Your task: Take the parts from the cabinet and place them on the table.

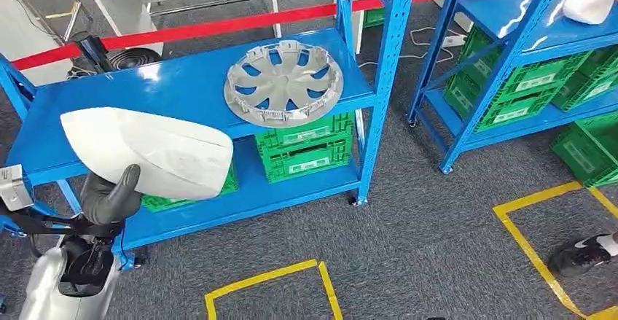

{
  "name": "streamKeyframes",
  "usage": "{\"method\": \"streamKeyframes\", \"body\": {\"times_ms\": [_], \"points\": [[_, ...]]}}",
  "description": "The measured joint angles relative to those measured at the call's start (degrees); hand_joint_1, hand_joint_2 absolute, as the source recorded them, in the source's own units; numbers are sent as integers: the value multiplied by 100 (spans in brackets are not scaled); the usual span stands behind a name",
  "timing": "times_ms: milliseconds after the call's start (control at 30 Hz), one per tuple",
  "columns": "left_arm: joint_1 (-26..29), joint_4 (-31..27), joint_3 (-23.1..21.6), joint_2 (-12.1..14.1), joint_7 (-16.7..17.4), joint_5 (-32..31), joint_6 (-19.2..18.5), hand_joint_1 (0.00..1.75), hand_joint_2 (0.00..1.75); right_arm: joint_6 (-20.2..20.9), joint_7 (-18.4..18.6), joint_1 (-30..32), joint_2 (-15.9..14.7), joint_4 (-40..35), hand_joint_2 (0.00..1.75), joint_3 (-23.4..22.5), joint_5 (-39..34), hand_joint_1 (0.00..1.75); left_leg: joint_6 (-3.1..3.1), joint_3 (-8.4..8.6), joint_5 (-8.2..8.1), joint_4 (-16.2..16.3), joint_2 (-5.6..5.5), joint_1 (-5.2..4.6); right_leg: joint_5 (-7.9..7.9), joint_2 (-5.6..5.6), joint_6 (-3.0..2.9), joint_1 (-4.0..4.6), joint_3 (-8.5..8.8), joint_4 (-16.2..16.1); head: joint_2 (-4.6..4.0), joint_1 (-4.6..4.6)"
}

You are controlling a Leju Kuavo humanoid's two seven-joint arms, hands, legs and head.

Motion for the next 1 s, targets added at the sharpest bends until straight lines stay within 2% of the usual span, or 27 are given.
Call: {"method": "streamKeyframes", "body": {"times_ms": [33, 67, 100, 133, 200, 233, 267, 300, 333, 367, 400, 433, 467, 500, 533, 567, 600, 633, 700, 733, 767, 800, 833, 900, 933, 967, 1000], "points": [[-3, -6, 4, 0, 0, 0, 0, 175, 175, 2, 0, -1, 0, 0, 0, 2, 0, 0, 18, 315, 196, -385, 0, -1, 69, -1, 15, 0, -76, 0, -2, 2], [-8, -24, 9, 2, -2, 0, 0, 175, 175, 4, 0, -5, 2, 0, 0, 4, 2, 0, 43, 694, 244, -876, -2, -2, 127, 0, 35, 0, -127, 1, -2, 2], [-24, -50, 18, 7, -2, 0, 0, 175, 175, 13, 7, -6, 2, 0, 0, 4, 7, 0, 78, 1061, 21, -1427, -2, -17, 177, 4, 71, 11, -153, 9, -2, 0], [-37, -63, 20, 4, -7, 2, 0, 175, 175, 15, 4, -7, 4, 0, 0, 4, 18, 0, 126, 1229, -75, -1722, -13, -52, 233, -2, 108, 15, -166, 7, -2, 11], [-41, -68, 42, 11, -4, 7, 0, 175, 175, 15, 4, -8, 4, 0, 0, 4, 22, 0, 224, 1114, -7, -1670, -12, -93, 370, -5, 190, -11, -154, -73, -2, -22], [-41, -68, 46, 11, -2, 7, 0, 175, 175, 15, 6, 7, 4, 0, 0, 4, 22, 0, 282, 1069, 64, -1693, -8, -90, 442, 3, 242, 10, -166, -116, -2, -20], [-47, -66, 46, 9, -4, 7, 0, 175, 175, 13, 7, 12, 4, 0, 0, 4, 26, 0, 344, 1013, 169, -1740, 23, -28, 422, 11, 262, -20, -217, -88, -2, -24], [-51, -72, 46, 7, -2, 7, 0, 175, 175, 15, 7, 7, 4, 0, 0, 7, 26, 0, 377, 952, 251, -1744, 29, -39, 137, 27, 286, -7, -281, 30, -2, -13], [-50, -76, 46, 4, -2, 7, 0, 175, 175, 17, 11, 10, 15, 0, 0, 7, 26, 0, 430, 858, 329, -1740, 34, -38, -297, 28, 299, -6, -381, 370, -2, 4], [-49, -79, 46, 4, -2, 7, 0, 175, 175, 17, 13, 6, 15, 0, 0, 7, 26, 0, 434, 754, 404, -1730, 37, -44, -659, 27, 316, -6, -479, 805, -2, 2], [-50, -74, 46, 4, -2, 7, 0, 175, 175, 17, 13, 4, 13, 0, 0, 7, 26, 0, 443, 659, 478, -1720, 43, -53, -885, 28, 332, -2, -544, 1210, -2, 4], [-52, -70, 46, 2, 0, 7, 0, 175, 175, 17, 15, 4, 11, 0, 0, 7, 24, 0, 441, 547, 553, -1699, 46, -56, -923, 28, 344, -1, -571, 1550, -2, 4], [-52, -61, 46, -7, 0, 7, 0, 175, 175, 17, 17, 4, 11, 0, 0, 7, 24, 0, 433, 437, 614, -1668, 49, -56, -785, 28, 346, -1, -515, 1683, -2, 7], [-53, -50, 46, -13, 9, 7, -4, 175, 175, 17, 31, 1, 11, 0, 0, 7, 20, 0, 417, 320, 673, -1629, 50, -54, -560, 28, 339, -2, -346, 1593, -2, 4], [-56, -39, 46, -17, 15, 4, -11, 175, 175, 17, 26, -3, 11, 0, 0, 7, 15, 0, 399, 205, 723, -1581, 49, -52, -376, 27, 327, -3, -68, 1293, -2, 7], [-66, -35, 46, -17, 15, 4, -18, 175, 175, 17, 11, -11, 11, -2, 0, 7, 15, 0, 374, 105, 769, -1526, 49, -50, -336, 26, 312, -4, 311, 828, -2, 7], [-84, -35, 46, -20, 15, 4, -20, 175, 175, 17, 4, -31, 11, -7, 0, 7, 15, 0, 341, 40, 807, -1455, 48, -56, -615, 28, 283, -1, 698, 293, -2, 7], [-102, -33, 46, -17, 13, 4, -20, 175, 175, 17, -7, -39, 11, -9, 0, 7, 11, 0, 308, -20, 827, -1406, 51, -78, -768, 40, 243, 39, 883, -75, -2, 4], [-126, -13, 46, -7, 7, 4, -30, 175, 175, 41, -11, -29, 13, -9, 0, 7, 4, 0, 235, 1, 923, -1434, 59, -76, -712, 49, 187, 47, 797, -6, -2, 4], [-134, 2, 42, -11, 11, 7, -37, 175, 175, 76, -11, -28, 13, -9, 0, 7, 0, 0, 193, -3, 974, -1460, 57, -59, -669, 46, 140, 62, 772, -16, -2, 17], [-132, 19, 42, -2, 13, 7, -37, 175, 175, 98, -11, -25, 18, -7, 0, 7, 0, 0, 163, -35, 999, -1452, 47, -50, -572, 15, 76, 24, 714, -59, -2, 22], [-132, 31, 42, 0, 15, 7, -37, 175, 175, 120, -13, -34, 17, -7, 0, 7, -2, 0, 126, -97, 741, -1349, 36, -40, -499, 5, 37, 21, 644, -63, -2, 2], [-135, 37, 42, 2, 13, 9, -39, 175, 175, 118, -7, -34, 17, -7, 0, 7, -4, 0, 98, -193, 376, -1097, 30, -31, -427, 2, 6, 15, 563, -64, -2, -13], [-126, 46, 42, -4, 15, 9, -46, 175, 175, 109, 15, -22, 17, -7, 0, 4, -26, 0, 44, -337, -244, -302, 31, -9, -283, -1, 5, 17, 382, -60, -2, -11], [-123, 59, 42, -9, 15, 9, -50, 175, 175, 105, 13, -20, 17, -7, 0, 6, -35, 0, 28, -375, -352, 60, 30, -6, -207, -5, 11, 17, 303, -52, -2, -11], [-121, 68, 42, -11, 15, 9, -50, 175, 175, 100, 15, -19, 17, -7, 0, 7, -37, 0, 27, -338, -278, 232, 30, -4, -134, -5, 18, 17, 206, -43, -2, -11], [-122, 70, 42, -15, 15, 9, -52, 175, 175, 100, 15, -18, 17, -7, 0, 6, -44, 0, 34, -192, -67, 180, 31, -3, -60, -8, 30, 17, 106, -35, -2, -11]]}}
